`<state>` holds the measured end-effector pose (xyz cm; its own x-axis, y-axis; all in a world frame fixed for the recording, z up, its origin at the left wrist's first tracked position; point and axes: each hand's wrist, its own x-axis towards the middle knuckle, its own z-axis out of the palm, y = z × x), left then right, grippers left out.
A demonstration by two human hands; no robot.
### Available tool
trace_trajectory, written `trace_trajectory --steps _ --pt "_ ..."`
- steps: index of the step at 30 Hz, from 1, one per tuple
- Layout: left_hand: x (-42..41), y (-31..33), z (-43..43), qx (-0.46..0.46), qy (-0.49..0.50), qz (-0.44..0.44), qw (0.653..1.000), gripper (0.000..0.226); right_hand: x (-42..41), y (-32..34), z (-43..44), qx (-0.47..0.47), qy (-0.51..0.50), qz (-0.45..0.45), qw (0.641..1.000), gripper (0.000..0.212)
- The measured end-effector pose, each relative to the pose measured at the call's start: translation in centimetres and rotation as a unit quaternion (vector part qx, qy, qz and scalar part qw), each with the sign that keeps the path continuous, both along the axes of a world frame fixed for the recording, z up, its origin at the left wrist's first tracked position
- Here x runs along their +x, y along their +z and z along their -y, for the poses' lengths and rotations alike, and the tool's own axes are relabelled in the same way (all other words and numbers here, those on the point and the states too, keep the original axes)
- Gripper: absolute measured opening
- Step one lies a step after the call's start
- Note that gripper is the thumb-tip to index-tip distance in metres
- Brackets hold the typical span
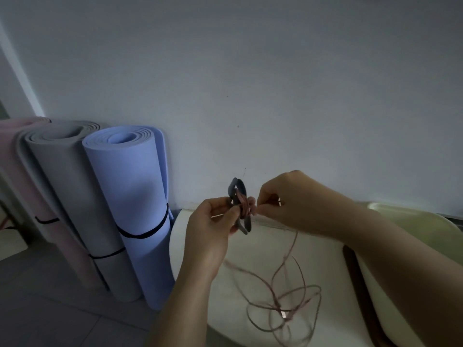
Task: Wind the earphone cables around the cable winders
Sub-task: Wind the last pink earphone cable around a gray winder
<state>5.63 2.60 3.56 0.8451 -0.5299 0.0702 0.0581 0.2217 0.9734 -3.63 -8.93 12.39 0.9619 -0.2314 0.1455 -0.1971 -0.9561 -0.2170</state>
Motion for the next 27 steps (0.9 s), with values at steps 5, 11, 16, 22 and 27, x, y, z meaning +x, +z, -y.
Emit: trace_trajectory --steps 5,11,16,22,27 --pt "0.2 -0.6 -0.1 0.071 -0.023 0.081 0.994 0.013 -0.2 1.7 0.2 -0.041 -0.009 -0.029 0.999 0.023" --pt "0.2 -0.8 0.2 0.134 0.005 0.119 0.984 0.008 -0.3 2.1 -0.1 -0.011 0.031 -0.032 0.999 0.021" --pt "0.3 -0.9 0.5 0.098 0.013 0.015 0.995 0.009 -0.3 1.8 -0.6 0.022 0.054 -0.027 0.998 0.023" --pt "0.7 -0.7 0.0 0.091 -0.017 -0.002 0.996 0.012 -0.1 2.0 1.3 0.027 0.010 0.025 0.999 0.018" --pt "0.1 0.0 -0.7 0.104 -0.109 0.054 0.987 0.014 0.1 2.0 2.0 -0.005 0.018 0.011 1.000 0.011"
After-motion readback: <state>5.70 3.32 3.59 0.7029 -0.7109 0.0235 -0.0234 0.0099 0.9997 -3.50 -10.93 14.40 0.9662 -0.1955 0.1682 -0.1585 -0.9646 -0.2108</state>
